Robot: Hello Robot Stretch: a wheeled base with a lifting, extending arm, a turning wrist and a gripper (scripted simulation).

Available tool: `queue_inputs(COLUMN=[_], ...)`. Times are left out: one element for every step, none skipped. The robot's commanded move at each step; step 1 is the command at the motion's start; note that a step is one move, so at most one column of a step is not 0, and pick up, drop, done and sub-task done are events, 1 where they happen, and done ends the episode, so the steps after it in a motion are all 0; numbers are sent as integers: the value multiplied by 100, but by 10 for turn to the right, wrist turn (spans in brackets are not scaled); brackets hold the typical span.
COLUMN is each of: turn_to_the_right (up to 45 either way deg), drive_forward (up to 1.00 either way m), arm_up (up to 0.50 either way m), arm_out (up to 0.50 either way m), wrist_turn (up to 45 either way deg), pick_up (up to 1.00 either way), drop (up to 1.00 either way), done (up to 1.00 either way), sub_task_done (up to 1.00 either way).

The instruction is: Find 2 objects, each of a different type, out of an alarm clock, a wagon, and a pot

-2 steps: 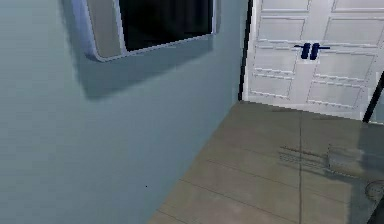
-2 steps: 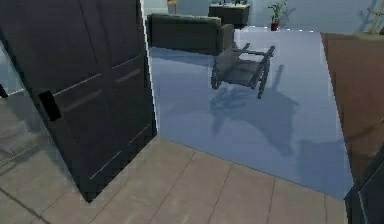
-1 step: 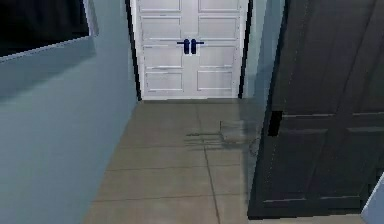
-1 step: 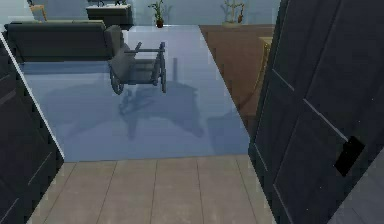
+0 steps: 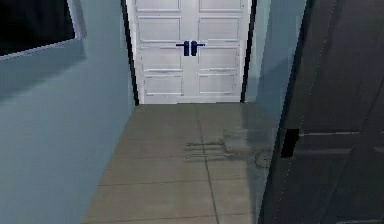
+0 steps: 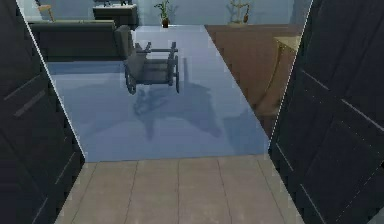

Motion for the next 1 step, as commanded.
queue_inputs(turn_to_the_right=[120], drive_forward=[0], arm_up=[0], arm_out=[0], wrist_turn=[0], pick_up=[0], drop=[0], done=[0], sub_task_done=[0])
